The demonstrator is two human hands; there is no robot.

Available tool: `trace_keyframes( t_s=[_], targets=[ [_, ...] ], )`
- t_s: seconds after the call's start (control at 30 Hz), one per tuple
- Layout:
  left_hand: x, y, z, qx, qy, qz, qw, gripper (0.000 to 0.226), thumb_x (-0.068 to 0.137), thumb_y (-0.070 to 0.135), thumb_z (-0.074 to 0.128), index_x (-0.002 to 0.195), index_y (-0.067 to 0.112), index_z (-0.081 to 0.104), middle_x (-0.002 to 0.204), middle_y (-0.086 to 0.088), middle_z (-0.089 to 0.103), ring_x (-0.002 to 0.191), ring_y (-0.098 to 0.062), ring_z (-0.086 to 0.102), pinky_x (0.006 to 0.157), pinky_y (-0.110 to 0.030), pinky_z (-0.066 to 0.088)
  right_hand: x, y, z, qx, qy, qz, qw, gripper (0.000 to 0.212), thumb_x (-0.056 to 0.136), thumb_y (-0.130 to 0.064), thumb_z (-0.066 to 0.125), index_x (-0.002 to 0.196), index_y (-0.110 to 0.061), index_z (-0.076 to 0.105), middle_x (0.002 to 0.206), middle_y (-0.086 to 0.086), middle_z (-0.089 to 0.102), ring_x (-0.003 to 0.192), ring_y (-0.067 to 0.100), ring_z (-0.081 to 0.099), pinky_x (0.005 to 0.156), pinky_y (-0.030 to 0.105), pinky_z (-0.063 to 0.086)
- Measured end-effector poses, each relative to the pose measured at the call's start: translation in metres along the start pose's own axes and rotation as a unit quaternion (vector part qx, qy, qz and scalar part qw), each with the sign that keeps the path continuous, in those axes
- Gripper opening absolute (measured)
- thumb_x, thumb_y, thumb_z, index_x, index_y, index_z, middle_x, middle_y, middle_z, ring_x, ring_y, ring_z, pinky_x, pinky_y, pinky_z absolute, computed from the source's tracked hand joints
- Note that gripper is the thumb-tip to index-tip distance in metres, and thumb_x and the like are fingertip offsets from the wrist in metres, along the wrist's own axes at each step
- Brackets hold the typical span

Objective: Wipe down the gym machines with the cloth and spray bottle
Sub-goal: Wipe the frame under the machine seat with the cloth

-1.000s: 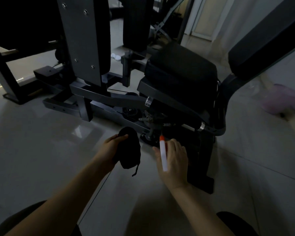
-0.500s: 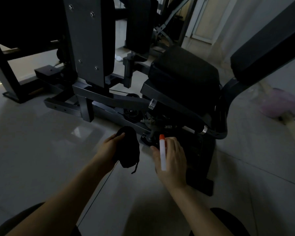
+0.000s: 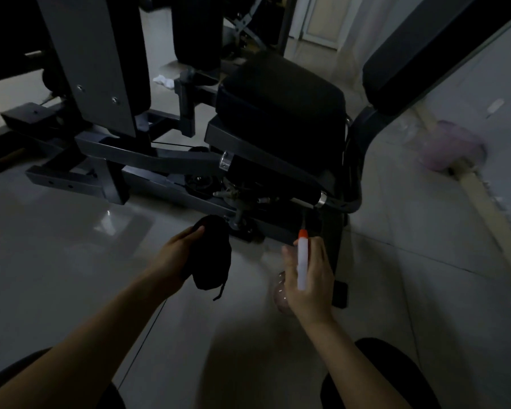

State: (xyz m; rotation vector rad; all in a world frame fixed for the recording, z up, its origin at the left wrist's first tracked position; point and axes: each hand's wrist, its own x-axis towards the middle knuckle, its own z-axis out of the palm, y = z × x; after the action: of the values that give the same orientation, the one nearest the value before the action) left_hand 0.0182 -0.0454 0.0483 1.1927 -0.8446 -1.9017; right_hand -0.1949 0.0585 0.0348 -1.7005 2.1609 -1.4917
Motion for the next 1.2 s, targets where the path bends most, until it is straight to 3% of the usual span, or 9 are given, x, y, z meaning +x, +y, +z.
trace_keyframes(
  t_s=[0.2, 0.43, 0.6, 0.7, 0.77, 0.87, 0.93, 1.07, 1.2],
  targets=[
    [0.01, -0.011, 0.012, 0.033, -0.024, 0.0, 0.999, 0.024, 0.106, 0.024, 0.047, 0.128, 0.02, 0.058, 0.112, -0.009, 0.07, 0.101, -0.024, 0.069, 0.08, -0.035, 0.053, -0.005, 0.011, -0.007, 0.008, -0.04, 0.038, 0.998, 0.049, 0.092, -0.072, 0.039, 0.097, -0.024, 0.05, 0.09, -0.011, 0.049, 0.081, 0.004, 0.053, 0.069, 0.016, 0.044],
    [0.016, -0.018, 0.02, 0.066, -0.04, 0.005, 0.997, 0.02, 0.103, 0.019, 0.052, 0.118, 0.02, 0.066, 0.105, -0.01, 0.076, 0.098, -0.026, 0.073, 0.088, -0.038, 0.055, -0.016, 0.021, -0.005, 0.037, -0.088, 0.092, 0.991, 0.044, 0.088, -0.066, 0.044, 0.106, -0.027, 0.05, 0.098, -0.014, 0.052, 0.09, -0.005, 0.054, 0.072, 0.01, 0.04],
    [0.017, -0.019, 0.012, 0.102, -0.017, 0.005, 0.995, 0.027, 0.097, 0.007, 0.059, 0.122, 0.015, 0.065, 0.11, -0.018, 0.073, 0.1, -0.034, 0.072, 0.086, -0.043, 0.057, -0.031, 0.053, 0.026, -0.153, -0.199, 0.022, 0.968, 0.052, 0.094, -0.066, 0.032, 0.129, -0.03, 0.047, 0.114, -0.013, 0.043, 0.093, -0.002, 0.047, 0.071, 0.008, 0.039],
    [0.021, -0.023, 0.006, 0.139, 0.029, 0.016, 0.99, 0.024, 0.097, 0.006, 0.059, 0.119, 0.011, 0.068, 0.098, -0.017, 0.074, 0.086, -0.032, 0.073, 0.08, -0.042, 0.058, -0.051, 0.071, 0.05, -0.22, -0.257, 0.033, 0.94, 0.054, 0.096, -0.067, 0.025, 0.134, -0.032, 0.041, 0.095, -0.008, 0.062, 0.076, 0.003, 0.056, 0.061, 0.021, 0.05],
    [0.022, -0.025, 0.004, 0.151, 0.055, 0.029, 0.987, 0.018, 0.098, 0.007, 0.06, 0.113, 0.011, 0.07, 0.091, -0.016, 0.074, 0.076, -0.028, 0.073, 0.071, -0.037, 0.058, -0.065, 0.081, 0.064, -0.229, -0.279, 0.06, 0.931, 0.052, 0.097, -0.069, 0.024, 0.121, -0.03, 0.049, 0.074, -0.006, 0.062, 0.06, 0.004, 0.056, 0.052, 0.024, 0.047],
    [0.022, -0.027, 0.006, 0.145, 0.064, 0.037, 0.987, 0.012, 0.101, 0.014, 0.059, 0.104, 0.016, 0.07, 0.087, -0.018, 0.074, 0.072, -0.028, 0.072, 0.067, -0.036, 0.057, -0.083, 0.089, 0.076, -0.201, -0.296, 0.1, 0.928, 0.068, 0.092, -0.079, 0.013, 0.098, -0.026, 0.055, 0.064, -0.006, 0.062, 0.052, 0.003, 0.058, 0.05, 0.028, 0.054],
    [0.021, -0.03, 0.006, 0.147, 0.056, 0.027, 0.987, 0.012, 0.103, 0.022, 0.057, 0.104, 0.021, 0.069, 0.084, -0.011, 0.075, 0.07, -0.026, 0.072, 0.067, -0.035, 0.058, -0.099, 0.098, 0.09, -0.163, -0.31, 0.115, 0.93, 0.057, 0.094, -0.073, 0.021, 0.088, -0.028, 0.055, 0.065, -0.005, 0.061, 0.055, 0.006, 0.061, 0.053, 0.029, 0.056],
    [0.021, -0.037, 0.006, 0.144, 0.025, 0.008, 0.989, 0.012, 0.104, 0.029, 0.054, 0.101, 0.027, 0.066, 0.086, -0.001, 0.076, 0.074, -0.016, 0.075, 0.066, -0.029, 0.059, -0.121, 0.119, 0.116, -0.099, -0.321, 0.146, 0.931, 0.042, 0.098, -0.066, 0.027, 0.098, -0.036, 0.058, 0.083, -0.006, 0.068, 0.072, 0.007, 0.065, 0.067, 0.036, 0.06],
    [0.02, -0.036, 0.009, 0.154, -0.007, -0.016, 0.988, 0.02, 0.105, 0.038, 0.05, 0.102, 0.026, 0.065, 0.103, -0.013, 0.075, 0.094, -0.028, 0.074, 0.089, -0.042, 0.06, -0.115, 0.104, 0.116, -0.127, -0.354, 0.159, 0.913, 0.041, 0.101, -0.043, 0.037, 0.106, -0.012, 0.063, 0.101, 0.009, 0.069, 0.094, 0.023, 0.066, 0.082, 0.038, 0.056]
  ],
)
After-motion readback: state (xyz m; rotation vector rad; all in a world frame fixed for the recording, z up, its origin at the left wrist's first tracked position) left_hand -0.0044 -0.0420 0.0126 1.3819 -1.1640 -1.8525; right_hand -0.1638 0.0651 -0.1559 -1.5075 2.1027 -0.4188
